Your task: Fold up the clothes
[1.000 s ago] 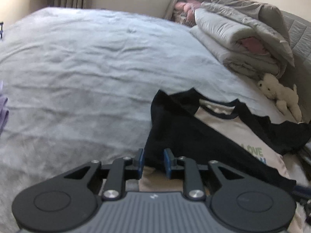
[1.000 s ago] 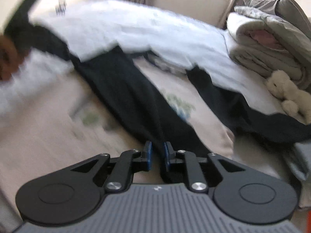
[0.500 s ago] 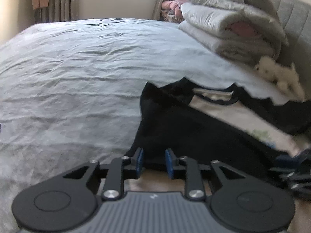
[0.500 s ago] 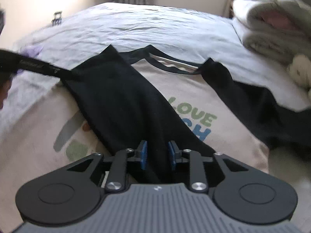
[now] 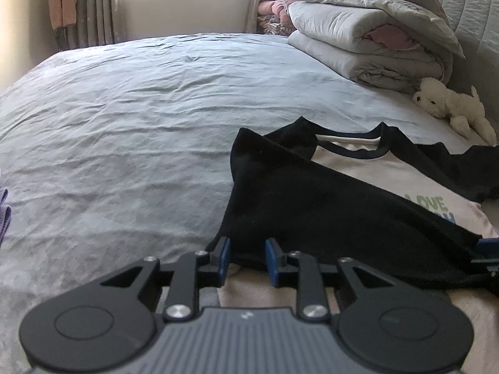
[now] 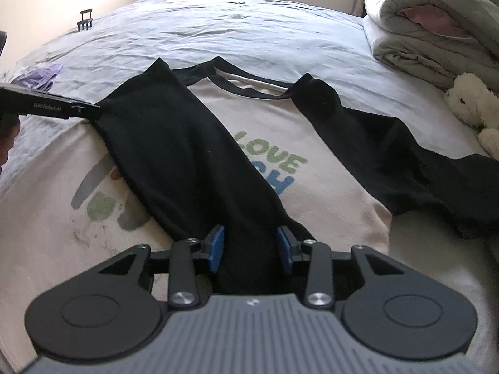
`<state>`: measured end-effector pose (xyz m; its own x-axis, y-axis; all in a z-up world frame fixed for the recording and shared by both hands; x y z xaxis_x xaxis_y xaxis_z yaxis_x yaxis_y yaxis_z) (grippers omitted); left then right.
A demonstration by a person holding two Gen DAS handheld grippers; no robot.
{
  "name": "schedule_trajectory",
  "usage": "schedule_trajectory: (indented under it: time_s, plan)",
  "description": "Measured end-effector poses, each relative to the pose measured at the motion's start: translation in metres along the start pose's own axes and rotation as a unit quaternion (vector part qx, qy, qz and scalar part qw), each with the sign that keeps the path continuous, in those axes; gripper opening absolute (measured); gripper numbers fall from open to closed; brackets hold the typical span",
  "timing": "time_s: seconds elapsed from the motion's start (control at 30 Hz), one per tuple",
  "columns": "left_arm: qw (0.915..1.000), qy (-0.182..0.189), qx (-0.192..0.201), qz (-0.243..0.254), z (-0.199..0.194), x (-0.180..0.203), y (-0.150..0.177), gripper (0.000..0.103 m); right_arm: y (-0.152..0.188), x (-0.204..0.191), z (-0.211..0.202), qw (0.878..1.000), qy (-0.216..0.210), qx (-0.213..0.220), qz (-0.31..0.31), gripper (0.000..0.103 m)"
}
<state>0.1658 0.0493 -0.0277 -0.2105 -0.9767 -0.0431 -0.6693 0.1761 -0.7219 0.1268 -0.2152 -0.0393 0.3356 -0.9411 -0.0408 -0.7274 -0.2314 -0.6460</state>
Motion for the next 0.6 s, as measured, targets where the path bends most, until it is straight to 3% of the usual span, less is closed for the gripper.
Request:
schedule_trajectory:
  time_s: [0.1,0.2,0.3,0.43,0.47,0.6]
  plan:
    - [1.0000,-0.007,-0.004,-0.002,0.000,-0.001,0.002,0.026,0.000,0.005,0.001,1.000,-0.006,-0.004,0.014,0.039]
    - [0.9998,-0.015,-0.010,-0.008,0.001,-0.003,0.005,0.038,-0.002,0.008,-0.001,1.000,-0.004,-0.005,0.021,0.041]
    - [0.9996,-0.019,-0.014,-0.015,0.001,-0.005,0.008,0.039,-0.003,0.006,-0.008,1.000,-0.006,0.009,0.025,0.043]
    - [0.9994,-0.032,-0.010,0.000,0.000,-0.001,0.008,0.040,0.005,0.005,-0.007,1.000,0.006,-0.006,0.010,0.043]
    - [0.9992,-0.039,-0.009,0.007,0.000,0.000,0.008,0.041,0.007,0.008,-0.006,1.000,0.011,-0.010,0.010,0.049]
    - [0.9974,-0.064,-0.004,0.031,-0.002,0.003,0.006,0.044,0.006,0.016,-0.008,0.999,0.001,-0.013,0.036,0.051]
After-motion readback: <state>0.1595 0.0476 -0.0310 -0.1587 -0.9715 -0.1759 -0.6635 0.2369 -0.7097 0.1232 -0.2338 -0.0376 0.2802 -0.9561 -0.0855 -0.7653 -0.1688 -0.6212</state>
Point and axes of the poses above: each gripper's, at about its wrist camera, not at the fingertips, and z roughly the way its jaws point, x to its right, y to its underside, the point moved 9 cm from there along z, roughly the way its jaws point, and after that the axes turned 7 degrees about z, right-handed, at the moved point
